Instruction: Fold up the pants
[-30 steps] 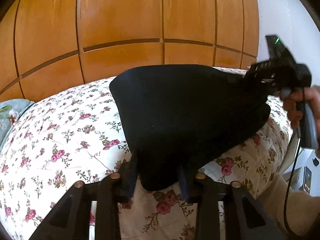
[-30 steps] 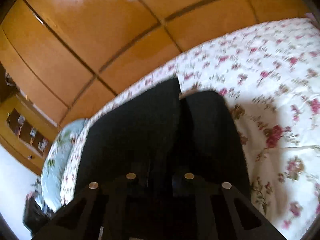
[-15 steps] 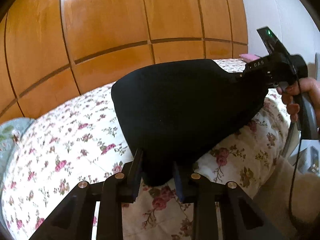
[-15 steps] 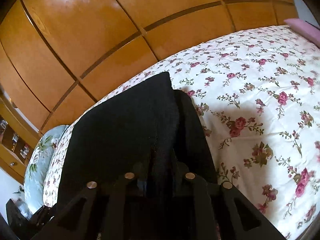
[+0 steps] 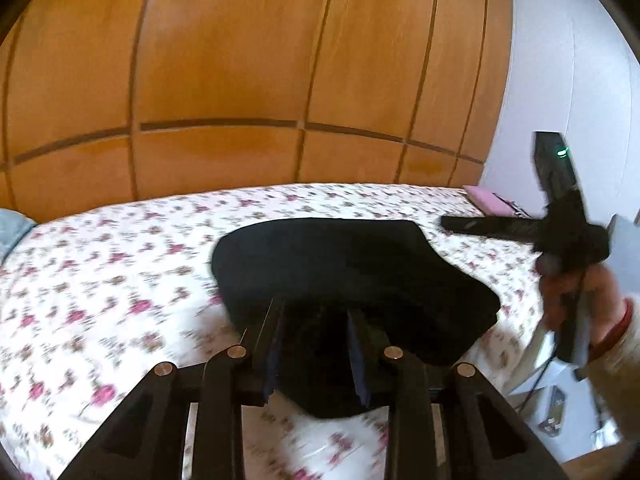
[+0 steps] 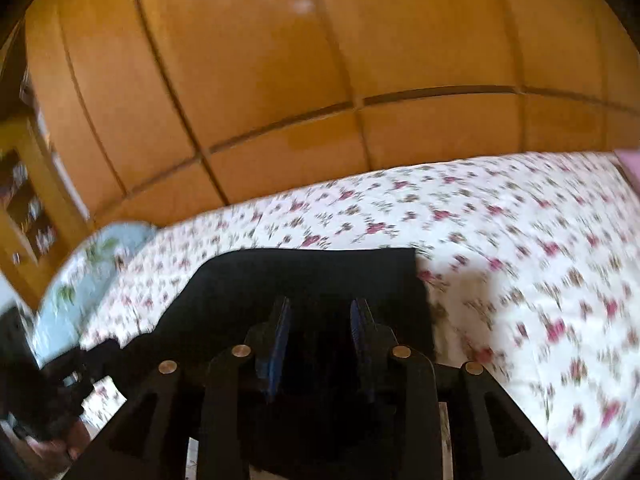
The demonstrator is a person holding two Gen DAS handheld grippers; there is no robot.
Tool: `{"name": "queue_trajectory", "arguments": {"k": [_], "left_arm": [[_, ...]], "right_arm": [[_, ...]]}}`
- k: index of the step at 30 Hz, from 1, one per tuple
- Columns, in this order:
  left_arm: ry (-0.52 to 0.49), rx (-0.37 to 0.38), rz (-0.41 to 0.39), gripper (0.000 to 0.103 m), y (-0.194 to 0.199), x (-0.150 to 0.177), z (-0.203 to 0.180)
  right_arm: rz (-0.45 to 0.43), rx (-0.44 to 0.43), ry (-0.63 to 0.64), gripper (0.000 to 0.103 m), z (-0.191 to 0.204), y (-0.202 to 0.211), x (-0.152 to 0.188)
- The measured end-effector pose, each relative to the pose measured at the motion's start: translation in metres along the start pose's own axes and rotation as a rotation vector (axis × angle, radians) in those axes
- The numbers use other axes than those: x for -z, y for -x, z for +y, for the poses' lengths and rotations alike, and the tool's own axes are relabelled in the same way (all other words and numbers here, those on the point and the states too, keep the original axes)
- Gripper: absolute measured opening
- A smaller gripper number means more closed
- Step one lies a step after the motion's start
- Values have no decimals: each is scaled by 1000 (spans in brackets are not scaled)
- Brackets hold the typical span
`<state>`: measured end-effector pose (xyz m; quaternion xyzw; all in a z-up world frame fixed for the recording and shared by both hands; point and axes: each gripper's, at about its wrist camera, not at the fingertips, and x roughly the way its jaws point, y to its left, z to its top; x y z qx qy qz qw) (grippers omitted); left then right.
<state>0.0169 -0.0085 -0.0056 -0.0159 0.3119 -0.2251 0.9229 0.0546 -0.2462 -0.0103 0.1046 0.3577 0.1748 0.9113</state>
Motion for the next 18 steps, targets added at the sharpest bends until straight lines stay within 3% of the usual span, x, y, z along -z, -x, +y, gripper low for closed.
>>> {"name": "queue_trajectory", "arguments": {"k": [3,7,10,14,18], "left_arm": [[-82,-40,39,29,0,3,-6],[-129,-61,124,30,15,39,8],[-135,-88,84,30,42,59,22],[-58,-87,-4,30,41,24,27],[-30,-65,-19,30,-17,-32,16]], "right_arm": [[49,41,48,33,9,-24,-8],[82,36,-16,33,-8,-44,-7],[97,48,-63,33,-26,-56,-1],[86,64,-73,33,-30,-61,2],[53,100,-53,33,-22,-55,-7]]}}
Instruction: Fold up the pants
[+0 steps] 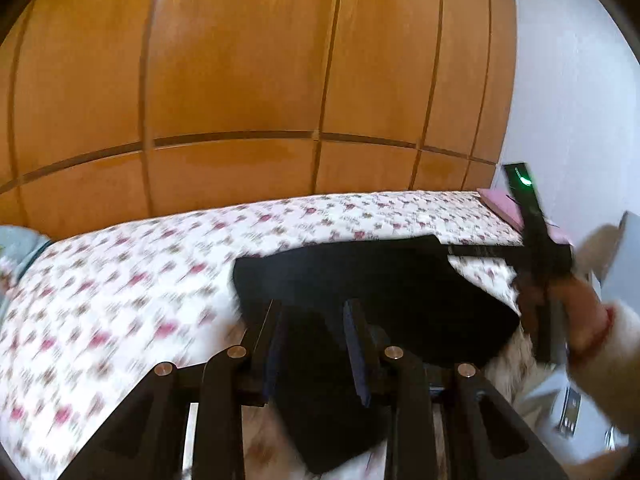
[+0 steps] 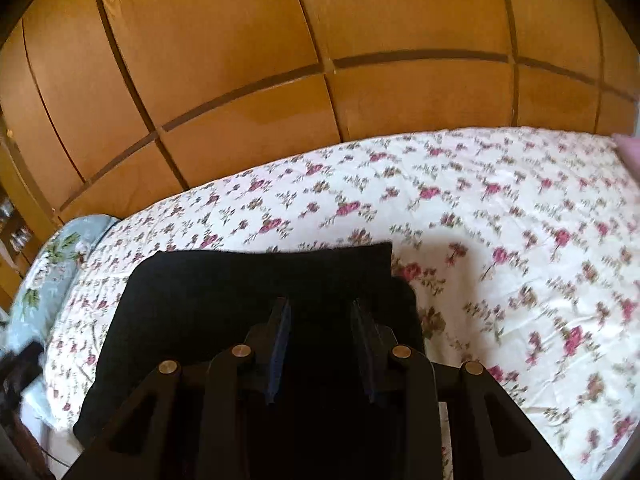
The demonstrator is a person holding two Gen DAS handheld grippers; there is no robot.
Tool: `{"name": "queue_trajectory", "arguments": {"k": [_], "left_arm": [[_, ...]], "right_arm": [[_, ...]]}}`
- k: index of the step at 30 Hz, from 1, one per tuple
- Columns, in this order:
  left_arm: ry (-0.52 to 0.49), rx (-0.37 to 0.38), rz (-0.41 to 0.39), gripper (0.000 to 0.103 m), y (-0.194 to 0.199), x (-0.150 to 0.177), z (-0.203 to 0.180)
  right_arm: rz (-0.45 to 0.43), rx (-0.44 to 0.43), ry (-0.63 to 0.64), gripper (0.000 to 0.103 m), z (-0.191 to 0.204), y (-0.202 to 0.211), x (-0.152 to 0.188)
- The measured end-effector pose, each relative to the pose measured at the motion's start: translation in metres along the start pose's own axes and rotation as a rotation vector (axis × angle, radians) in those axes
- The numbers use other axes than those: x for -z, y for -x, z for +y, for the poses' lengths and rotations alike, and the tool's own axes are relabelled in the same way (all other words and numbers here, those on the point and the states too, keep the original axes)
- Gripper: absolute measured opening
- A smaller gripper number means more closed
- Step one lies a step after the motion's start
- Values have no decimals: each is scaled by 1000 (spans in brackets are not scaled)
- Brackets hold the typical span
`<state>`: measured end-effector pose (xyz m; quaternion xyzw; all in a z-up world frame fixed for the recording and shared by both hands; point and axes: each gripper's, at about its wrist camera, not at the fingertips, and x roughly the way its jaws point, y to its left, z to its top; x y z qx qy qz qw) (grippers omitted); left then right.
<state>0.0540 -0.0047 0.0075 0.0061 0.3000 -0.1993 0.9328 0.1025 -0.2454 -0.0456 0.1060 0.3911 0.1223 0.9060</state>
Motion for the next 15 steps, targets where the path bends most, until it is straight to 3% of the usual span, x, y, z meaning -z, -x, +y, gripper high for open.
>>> {"name": "queue_trajectory", "arguments": {"k": [4,7,8,11,13,15], "left_arm": [[-30,-66,97,30,-78,-32,-12],[3,-126,205,30,-124,-38,-7],[13,-136,241,30,-138,-35,-4],[-8,-169,240,30,-154,-22,3],[-34,-197,238,31,-166,-8,8],[-1,-170,220,31,-167,-3,19]], "right_arm": [[-23,8,49,33,13,3,-13],[18,-41,61,33,18,-16,-18],[27,-23,75,28,19,-23,-16],[47,102,150,18,18,-44,-3],[2,129,141,18,13,-46,7],[-44,162,91,18,6,-47,14]]}}
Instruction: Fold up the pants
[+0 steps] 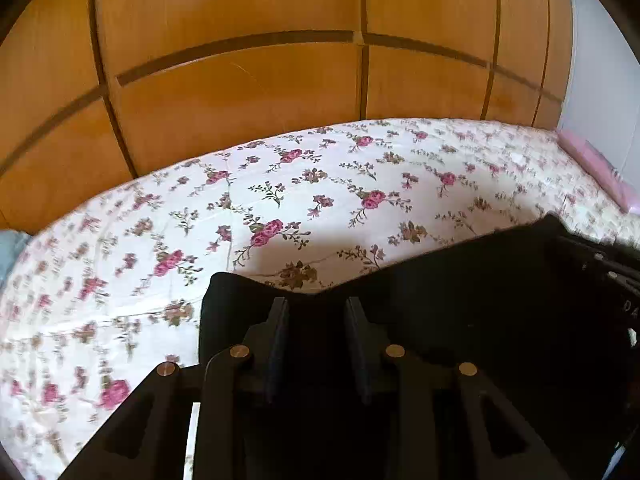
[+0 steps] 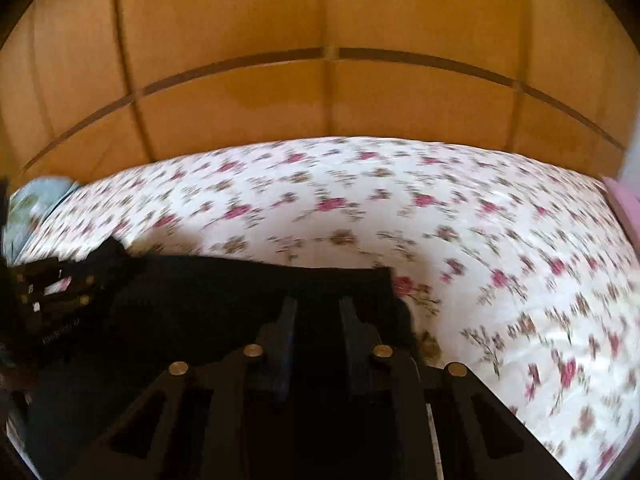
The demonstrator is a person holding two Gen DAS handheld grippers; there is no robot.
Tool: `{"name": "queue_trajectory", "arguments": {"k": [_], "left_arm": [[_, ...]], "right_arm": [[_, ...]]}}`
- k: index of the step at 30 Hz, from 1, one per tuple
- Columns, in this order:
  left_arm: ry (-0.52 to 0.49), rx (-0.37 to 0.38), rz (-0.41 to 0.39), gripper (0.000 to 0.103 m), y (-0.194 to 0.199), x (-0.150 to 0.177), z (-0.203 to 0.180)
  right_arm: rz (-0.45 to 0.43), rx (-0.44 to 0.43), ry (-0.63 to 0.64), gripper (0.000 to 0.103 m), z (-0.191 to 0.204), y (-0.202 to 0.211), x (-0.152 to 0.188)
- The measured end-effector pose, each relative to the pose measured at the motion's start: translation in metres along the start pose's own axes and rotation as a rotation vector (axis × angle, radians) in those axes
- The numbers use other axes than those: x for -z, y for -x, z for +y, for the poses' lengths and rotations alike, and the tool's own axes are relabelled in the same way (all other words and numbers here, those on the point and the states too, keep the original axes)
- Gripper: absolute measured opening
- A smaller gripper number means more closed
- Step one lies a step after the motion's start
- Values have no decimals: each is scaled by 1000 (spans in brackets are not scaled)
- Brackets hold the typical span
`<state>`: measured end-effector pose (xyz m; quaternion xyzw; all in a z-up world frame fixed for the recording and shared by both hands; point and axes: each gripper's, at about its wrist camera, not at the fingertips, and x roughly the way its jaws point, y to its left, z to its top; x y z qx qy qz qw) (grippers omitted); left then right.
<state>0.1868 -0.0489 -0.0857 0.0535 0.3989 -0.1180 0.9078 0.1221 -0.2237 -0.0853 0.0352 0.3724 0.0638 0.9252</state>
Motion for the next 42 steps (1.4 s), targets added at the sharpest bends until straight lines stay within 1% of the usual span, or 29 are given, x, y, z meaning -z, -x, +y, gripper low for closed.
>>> {"name": "queue_trajectory", "arguments": {"k": [1,3,4,8,12,15,18,19,21,24,26,28,30,32,35,42], "left_arm": [[17,7,4,30,-2,-1,3],[-12,-13,-1,30,-5,-2,0],[-28,-28,-7,31,-5,-2,-3],[-14,-12,-21,30,-4,-2,0],[-54,-67,-37,30,6,3,-8],[-82,-110,-69,31,21,12,-13],[-77,-136,-97,34,36,23,-14],[-65,-134,-98,34,40,26,-13],[-20,-118,-97,34,49,32,-8],[23,-106,-88,36,58,38,-5],[39,-108,-82,40,63,43,-4],[64,-102,-75,42,67,48,-1],[110,-82,-68,45,71,53,3],[140,-80,-65,52,76,58,7],[140,-76,-67,52,83,64,8],[122,-76,-69,53,98,74,5]], "right_arm": [[-15,-13,-35,17,-5,-2,3],[-28,-37,-76,16,-13,-4,2],[-29,-46,-80,16,-15,-5,1],[-38,-35,-61,16,-11,-5,1],[-57,-28,-46,16,-8,-1,4],[-67,-38,-44,16,-9,3,6],[-67,-53,-63,21,-12,11,10],[-68,-48,-67,24,-12,14,11],[-65,-40,-70,26,-11,21,17],[-74,-23,-56,37,-6,32,28],[-74,-21,-39,46,-1,39,35],[-69,-1,-25,52,2,45,41],[-60,8,-35,53,1,50,46],[-54,-11,-71,54,-5,55,53],[-46,-32,-100,54,-10,60,58],[-30,-23,-89,57,-8,67,62]]}}
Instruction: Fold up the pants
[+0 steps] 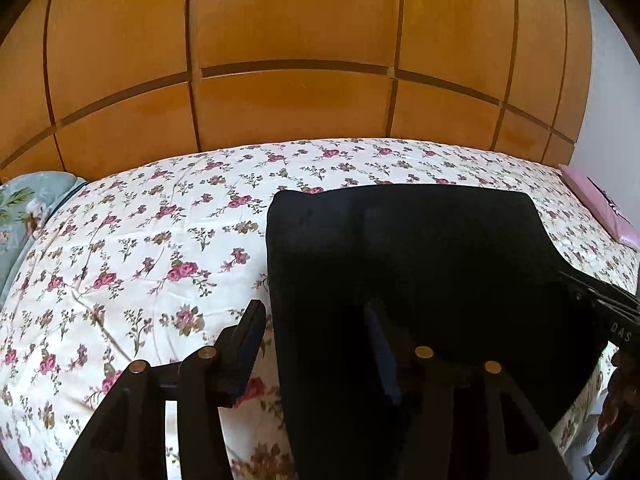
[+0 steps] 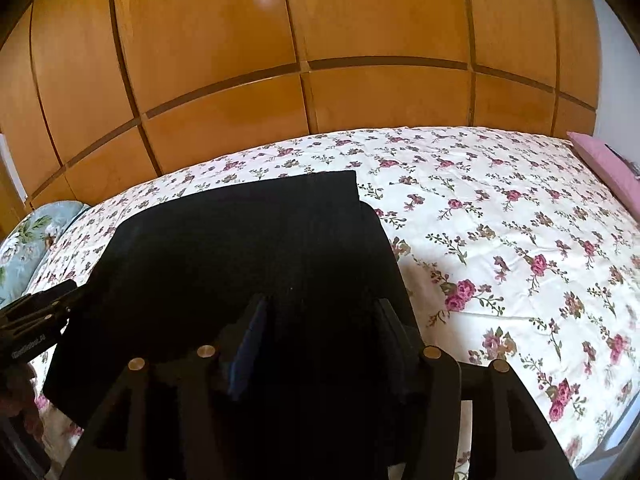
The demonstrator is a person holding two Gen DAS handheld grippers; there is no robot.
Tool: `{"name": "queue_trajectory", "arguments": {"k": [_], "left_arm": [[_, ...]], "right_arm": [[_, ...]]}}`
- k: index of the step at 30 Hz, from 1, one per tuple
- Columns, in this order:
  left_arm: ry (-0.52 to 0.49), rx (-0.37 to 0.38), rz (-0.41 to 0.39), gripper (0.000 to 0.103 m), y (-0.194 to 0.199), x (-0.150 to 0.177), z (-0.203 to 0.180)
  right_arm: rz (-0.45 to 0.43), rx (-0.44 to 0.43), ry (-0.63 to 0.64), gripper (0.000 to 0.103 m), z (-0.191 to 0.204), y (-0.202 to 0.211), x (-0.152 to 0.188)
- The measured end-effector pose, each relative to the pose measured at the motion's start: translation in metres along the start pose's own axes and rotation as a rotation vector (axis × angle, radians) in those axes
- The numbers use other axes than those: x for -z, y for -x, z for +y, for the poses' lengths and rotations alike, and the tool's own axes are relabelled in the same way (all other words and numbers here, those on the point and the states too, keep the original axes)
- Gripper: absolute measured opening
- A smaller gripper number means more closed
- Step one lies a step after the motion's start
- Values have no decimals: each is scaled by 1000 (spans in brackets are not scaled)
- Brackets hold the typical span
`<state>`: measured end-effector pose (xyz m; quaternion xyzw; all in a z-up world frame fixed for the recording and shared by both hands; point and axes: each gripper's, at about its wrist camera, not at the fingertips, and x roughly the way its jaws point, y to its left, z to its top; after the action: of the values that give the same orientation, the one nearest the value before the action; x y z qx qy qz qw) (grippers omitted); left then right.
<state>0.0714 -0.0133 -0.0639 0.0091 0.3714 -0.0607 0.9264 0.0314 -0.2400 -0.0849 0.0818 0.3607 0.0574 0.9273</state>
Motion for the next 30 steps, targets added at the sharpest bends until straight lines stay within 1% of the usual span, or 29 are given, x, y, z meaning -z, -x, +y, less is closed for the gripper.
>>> {"name": "queue_trajectory", "arguments": {"k": [7,9,10,11,13,15,18,20,24,27,28,30], "left_arm": [[31,20,5,53,11,8,5],[42,35,7,54,16,11,9],[52,47,8,55,19,14,11],[61,56,11,57,21,16,13],[94,82,17,60,25,21,21],[141,129,25,61,28,28,32],[213,225,47,61,24,36,49],[259,293,75,61,19,38,57],[327,395,130,61,7,37,67],[360,459,150,61,-2,35,66],[368,479,154,61,-4,35,66],[402,545,169,61,-14,35,69]], "right_arm": [[0,-4,-4,61,-3,8,6],[2,-5,-2,65,-5,11,7],[4,-4,-1,69,-6,12,7],[9,-2,-2,73,-9,13,8],[22,-13,-18,77,-16,14,9],[38,-49,-56,80,-26,13,10],[66,-129,-126,82,-42,9,12],[91,-188,-177,83,-51,3,14],[157,-303,-264,84,-67,-13,15],[181,-344,-262,84,-69,-20,12],[188,-348,-246,84,-67,-22,9],[195,-346,-225,84,-63,-25,8]]}}
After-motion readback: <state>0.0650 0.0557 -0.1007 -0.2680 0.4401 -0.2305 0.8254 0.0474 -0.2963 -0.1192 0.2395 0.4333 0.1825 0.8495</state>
